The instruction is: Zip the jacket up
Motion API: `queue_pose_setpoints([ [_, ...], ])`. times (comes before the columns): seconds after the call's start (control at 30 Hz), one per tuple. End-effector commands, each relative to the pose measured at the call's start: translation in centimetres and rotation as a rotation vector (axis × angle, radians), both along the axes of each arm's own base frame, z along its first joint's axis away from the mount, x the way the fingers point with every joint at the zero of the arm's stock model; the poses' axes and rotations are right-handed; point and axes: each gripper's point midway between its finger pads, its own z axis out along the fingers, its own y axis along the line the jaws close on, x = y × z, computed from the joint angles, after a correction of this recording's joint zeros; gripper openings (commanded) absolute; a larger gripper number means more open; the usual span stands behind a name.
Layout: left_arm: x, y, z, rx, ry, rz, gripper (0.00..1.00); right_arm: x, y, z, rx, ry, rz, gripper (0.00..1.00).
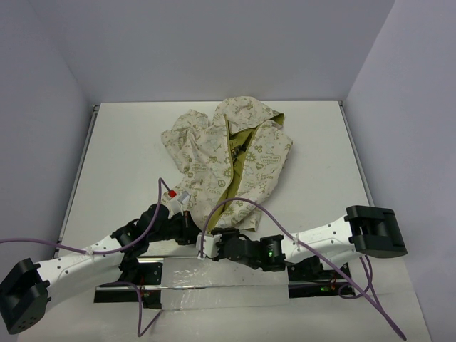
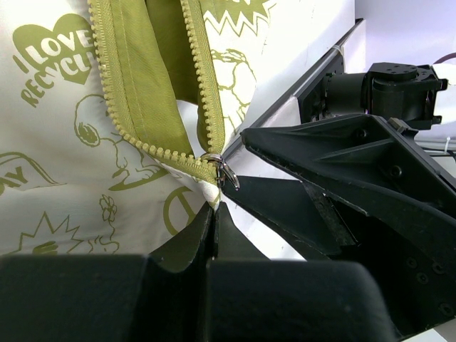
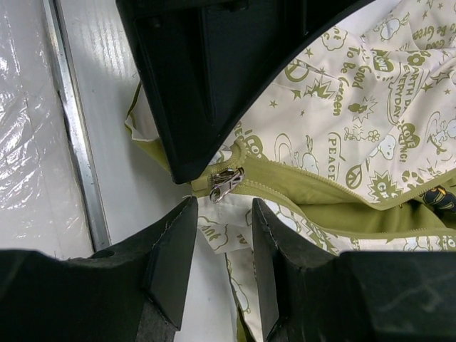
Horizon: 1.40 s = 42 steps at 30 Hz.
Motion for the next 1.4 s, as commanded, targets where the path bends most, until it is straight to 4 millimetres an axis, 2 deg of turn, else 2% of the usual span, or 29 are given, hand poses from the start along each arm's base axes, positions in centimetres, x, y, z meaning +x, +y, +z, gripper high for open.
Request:
queue_pose_setpoints([
  [0.0, -0.4, -0.4, 0.6, -0.026, -0.016, -0.034, 0.00, 0.5, 1.7, 2.7, 0.090, -0.015, -0.006, 0.43],
  [0.53, -0.5, -0.4, 0.6, -0.031, -0.014, -0.035, 0.00, 1.1, 2.2, 2.6, 0.087, -0.033, -0.026, 0.43],
  [0.87, -0.6, -0.4, 0.6, -0.033, -0.013, -0.037, 0.00, 1.3, 1.7, 3.2, 0.111, -0.043, -0.045, 0.27],
  [1.13, -0.5, -0.4, 0.6, -0.033, -0.012, -0.035, 0.00, 1.4, 1.7, 2.9, 0.101, -0.045, -0.047, 0.25],
  [1.27, -0.6, -0.4, 0.6, -0.032, -0.011, -0.036, 0.00, 1.5, 1.8, 2.9, 0.098, -0.052, -0.051, 0.17],
  [1.37, -0.6, -0.3, 0.5, -0.032, -0.010, -0.034, 0.00, 2.0, 1.5, 3.2, 0.099, -0.073, -0.082, 0.00],
])
